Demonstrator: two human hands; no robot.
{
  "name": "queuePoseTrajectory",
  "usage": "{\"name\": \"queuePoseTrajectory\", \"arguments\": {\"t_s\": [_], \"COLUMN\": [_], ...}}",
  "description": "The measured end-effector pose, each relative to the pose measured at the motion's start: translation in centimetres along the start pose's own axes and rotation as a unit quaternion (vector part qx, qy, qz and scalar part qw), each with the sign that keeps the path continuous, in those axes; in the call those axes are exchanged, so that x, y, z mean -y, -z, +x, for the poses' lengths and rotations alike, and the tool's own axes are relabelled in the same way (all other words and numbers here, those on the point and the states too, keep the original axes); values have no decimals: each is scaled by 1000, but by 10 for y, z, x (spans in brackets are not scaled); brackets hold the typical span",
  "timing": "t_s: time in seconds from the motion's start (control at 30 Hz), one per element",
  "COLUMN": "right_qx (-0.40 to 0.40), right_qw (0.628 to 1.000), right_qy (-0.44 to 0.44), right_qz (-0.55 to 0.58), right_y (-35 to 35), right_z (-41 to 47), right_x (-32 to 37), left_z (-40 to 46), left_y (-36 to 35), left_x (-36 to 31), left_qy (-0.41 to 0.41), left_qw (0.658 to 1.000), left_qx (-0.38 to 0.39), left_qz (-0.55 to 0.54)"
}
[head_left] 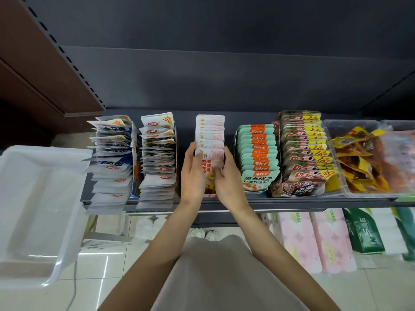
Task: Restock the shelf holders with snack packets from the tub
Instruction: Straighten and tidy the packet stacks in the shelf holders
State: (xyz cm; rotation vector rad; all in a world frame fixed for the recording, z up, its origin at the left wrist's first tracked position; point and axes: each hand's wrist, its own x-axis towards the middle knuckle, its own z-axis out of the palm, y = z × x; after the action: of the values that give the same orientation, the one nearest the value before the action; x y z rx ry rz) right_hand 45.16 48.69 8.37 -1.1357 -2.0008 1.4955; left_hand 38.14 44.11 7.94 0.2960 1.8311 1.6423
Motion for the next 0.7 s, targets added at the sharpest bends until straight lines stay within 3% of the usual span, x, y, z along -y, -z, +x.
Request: {"name": "queuePoseTrajectory", "arguments": {"t_s": [0.23, 0.37, 0.47, 0.6, 0.7], "right_qx": [14, 37, 12, -42, -47], "right_qw": [997, 999, 989, 898, 884], "right_qy": [13, 7, 27, 65, 56], "right_qz": [-75, -20, -147, -434, -463], "right_y": [-4, -8, -7, -16, -21], "right_z": [6, 5, 6, 13, 17], "right_x": [-1, 0, -6, -14, -13], "left_z": [-5, -7, -7, -8, -6], "left_y": [-3, -3, -3, -4, -2], "left_x": [-2, -4, -4, -4, -4], "left_qy": [13, 12, 10, 6, 5], "left_qw": [1000, 1000, 1000, 999, 998], "left_qx": [20, 15, 14, -7, -13], "left_qz": [15, 7, 18, 52, 54]}}
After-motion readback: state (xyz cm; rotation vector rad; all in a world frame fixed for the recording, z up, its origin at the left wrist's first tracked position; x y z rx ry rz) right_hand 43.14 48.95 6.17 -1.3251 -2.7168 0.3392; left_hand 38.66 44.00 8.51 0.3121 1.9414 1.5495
